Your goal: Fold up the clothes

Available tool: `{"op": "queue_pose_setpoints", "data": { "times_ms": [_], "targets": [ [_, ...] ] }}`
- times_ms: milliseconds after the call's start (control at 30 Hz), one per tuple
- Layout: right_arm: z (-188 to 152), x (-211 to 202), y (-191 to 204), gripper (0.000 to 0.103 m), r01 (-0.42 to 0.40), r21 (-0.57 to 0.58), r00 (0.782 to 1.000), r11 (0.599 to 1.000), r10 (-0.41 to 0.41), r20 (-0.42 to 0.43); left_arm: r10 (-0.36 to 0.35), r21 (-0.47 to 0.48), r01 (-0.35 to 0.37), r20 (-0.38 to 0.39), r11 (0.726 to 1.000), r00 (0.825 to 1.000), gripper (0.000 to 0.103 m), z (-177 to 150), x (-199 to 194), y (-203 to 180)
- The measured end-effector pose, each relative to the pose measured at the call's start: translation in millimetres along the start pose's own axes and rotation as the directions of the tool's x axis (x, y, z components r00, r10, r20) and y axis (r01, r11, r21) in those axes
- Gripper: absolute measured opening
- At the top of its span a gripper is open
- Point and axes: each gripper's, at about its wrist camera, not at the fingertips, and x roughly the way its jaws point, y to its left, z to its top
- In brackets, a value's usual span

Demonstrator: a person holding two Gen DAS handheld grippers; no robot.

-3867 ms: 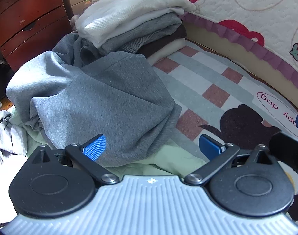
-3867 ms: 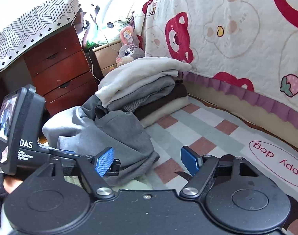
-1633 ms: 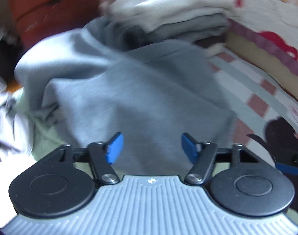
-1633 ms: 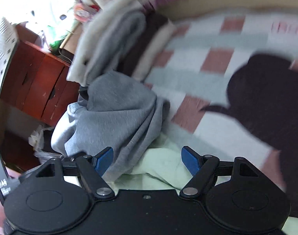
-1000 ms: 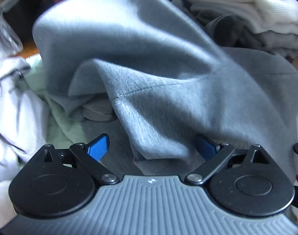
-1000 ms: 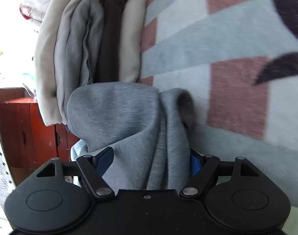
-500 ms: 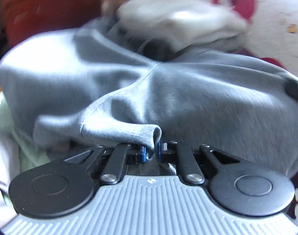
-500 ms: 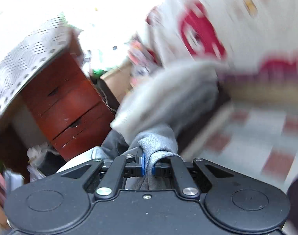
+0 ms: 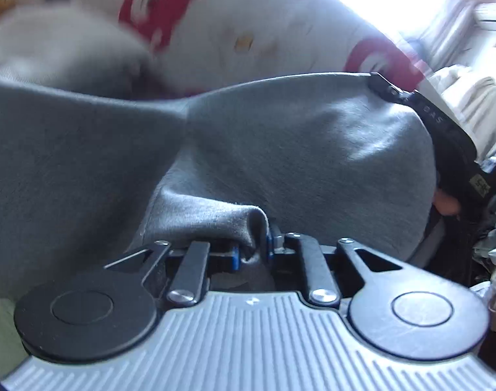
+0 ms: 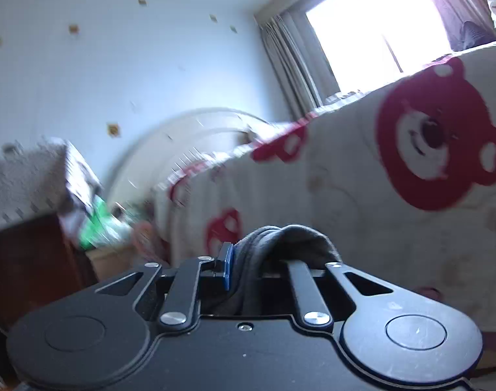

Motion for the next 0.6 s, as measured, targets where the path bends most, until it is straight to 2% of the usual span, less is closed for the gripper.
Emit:
{"op": "queue_pose_setpoints", "data": {
  "times_ms": [33, 67, 100, 133, 200, 233, 300, 433, 533, 600],
  "targets": [
    [-20.4, 11.8, -14.7, 0.046, 0.102, -0.026, 0.987, 0.994, -0.105, -0.123, 0.055, 0.009, -0.055, -0.042, 0.998, 0.998, 0.029, -8.1, 23.4, 1.1],
    [-42.2, 19.5, -29.8, 0.047, 0.208, -0.051, 0.95, 0.977, -0.214, -0.226, 0.111, 0.021, -0.109, -0.082, 0.994, 0.99, 0.033, -16.2, 46.8, 2.1],
    [-65.0, 17.2, -45.5, 0.048, 0.285, -0.053, 0.911, 0.957, -0.288, -0.296, 0.169, 0.044, -0.165, -0.105, 0.985, 0.98, 0.033, -23.5, 62.7, 5.9],
    [-86.2, 8.7, -61.1, 0.048, 0.309, -0.039, 0.886, 0.95, -0.302, -0.353, 0.215, 0.075, -0.208, -0.105, 0.975, 0.971, 0.034, -29.5, 66.9, 11.9],
    [-125.6, -9.9, -89.9, 0.048, 0.349, 0.003, 0.832, 0.937, -0.309, -0.461, 0.252, 0.087, -0.245, -0.089, 0.966, 0.964, 0.049, -38.2, 60.3, 27.9],
    [-138.9, -20.6, -97.0, 0.048, 0.351, 0.049, 0.818, 0.935, -0.28, -0.502, 0.263, 0.078, -0.257, -0.077, 0.963, 0.962, 0.052, -41.4, 53.4, 35.3],
    [-159.0, -41.8, -97.3, 0.048, 0.33, 0.116, 0.807, 0.937, -0.216, -0.55, 0.282, 0.042, -0.28, -0.055, 0.959, 0.958, 0.056, -46.2, 35.6, 49.2],
    [-180.5, -67.5, -75.1, 0.051, 0.231, 0.214, 0.823, 0.949, -0.073, -0.563, 0.361, -0.013, -0.362, -0.046, 0.932, 0.931, 0.058, -52.2, 8.1, 74.1],
    [-196.2, -71.0, -58.8, 0.054, 0.143, 0.276, 0.831, 0.951, 0.036, -0.556, 0.342, 0.005, -0.342, -0.062, 0.94, 0.938, 0.063, -63.3, 3.4, 79.6],
    [-202.7, -68.1, -38.4, 0.054, 0.076, 0.262, 0.82, 0.962, 0.089, -0.565, 0.336, 0.054, -0.333, -0.065, 0.941, 0.94, 0.069, -74.8, 6.5, 76.8]
  ]
}}
